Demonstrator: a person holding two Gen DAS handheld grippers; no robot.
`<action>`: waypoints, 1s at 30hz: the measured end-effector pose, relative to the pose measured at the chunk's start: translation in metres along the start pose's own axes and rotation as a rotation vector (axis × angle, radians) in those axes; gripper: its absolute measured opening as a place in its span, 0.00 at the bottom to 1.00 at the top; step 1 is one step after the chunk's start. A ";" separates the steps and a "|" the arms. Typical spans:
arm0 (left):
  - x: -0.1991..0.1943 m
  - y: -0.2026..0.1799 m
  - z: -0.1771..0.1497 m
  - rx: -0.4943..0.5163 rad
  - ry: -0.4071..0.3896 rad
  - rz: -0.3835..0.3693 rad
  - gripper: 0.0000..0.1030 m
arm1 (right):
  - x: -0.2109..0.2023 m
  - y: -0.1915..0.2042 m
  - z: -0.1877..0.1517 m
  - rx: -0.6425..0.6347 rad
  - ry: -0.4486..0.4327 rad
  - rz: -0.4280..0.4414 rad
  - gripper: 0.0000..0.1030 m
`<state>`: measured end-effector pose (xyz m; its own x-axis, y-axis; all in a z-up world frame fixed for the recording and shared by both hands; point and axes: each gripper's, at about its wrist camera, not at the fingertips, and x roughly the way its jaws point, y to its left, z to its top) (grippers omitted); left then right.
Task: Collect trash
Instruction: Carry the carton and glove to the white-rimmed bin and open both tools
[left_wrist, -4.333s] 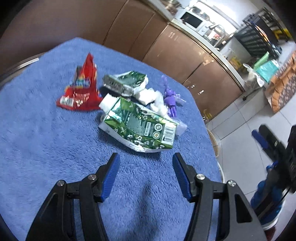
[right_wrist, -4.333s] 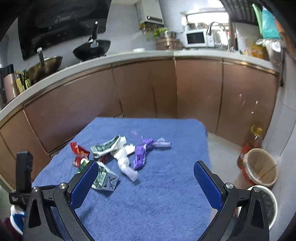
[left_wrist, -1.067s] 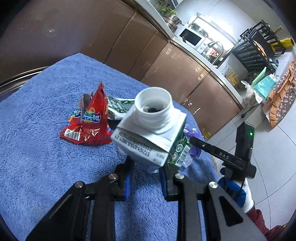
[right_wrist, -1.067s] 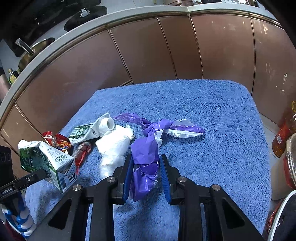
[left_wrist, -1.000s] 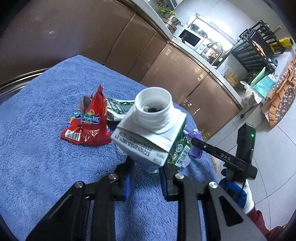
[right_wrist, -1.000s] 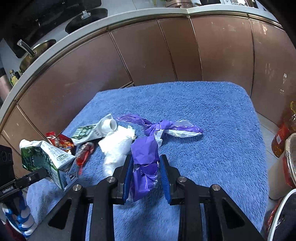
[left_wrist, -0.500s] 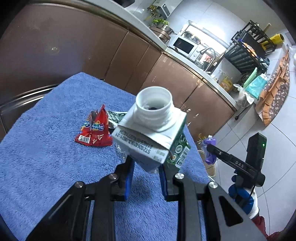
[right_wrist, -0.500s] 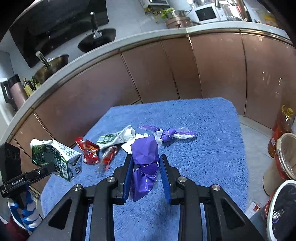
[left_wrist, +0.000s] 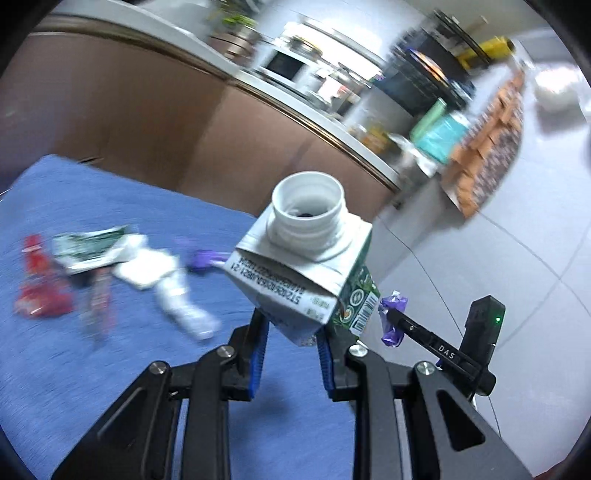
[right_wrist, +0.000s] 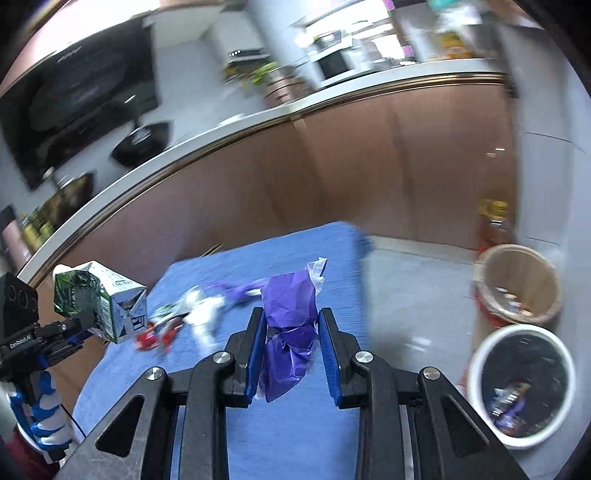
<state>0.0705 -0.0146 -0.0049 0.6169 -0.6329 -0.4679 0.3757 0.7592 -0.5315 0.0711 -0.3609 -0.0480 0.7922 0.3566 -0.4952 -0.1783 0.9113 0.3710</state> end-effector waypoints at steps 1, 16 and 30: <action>0.011 -0.009 0.002 0.017 0.014 -0.010 0.23 | -0.006 -0.011 0.000 0.019 -0.013 -0.026 0.26; 0.286 -0.180 -0.016 0.328 0.346 -0.158 0.23 | -0.039 -0.177 -0.028 0.273 -0.047 -0.423 0.26; 0.439 -0.236 -0.075 0.361 0.627 -0.121 0.25 | -0.028 -0.217 -0.068 0.347 0.042 -0.596 0.43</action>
<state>0.2012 -0.4831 -0.1379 0.0853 -0.6012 -0.7945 0.6876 0.6126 -0.3897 0.0481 -0.5543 -0.1675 0.6727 -0.1707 -0.7199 0.4832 0.8383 0.2527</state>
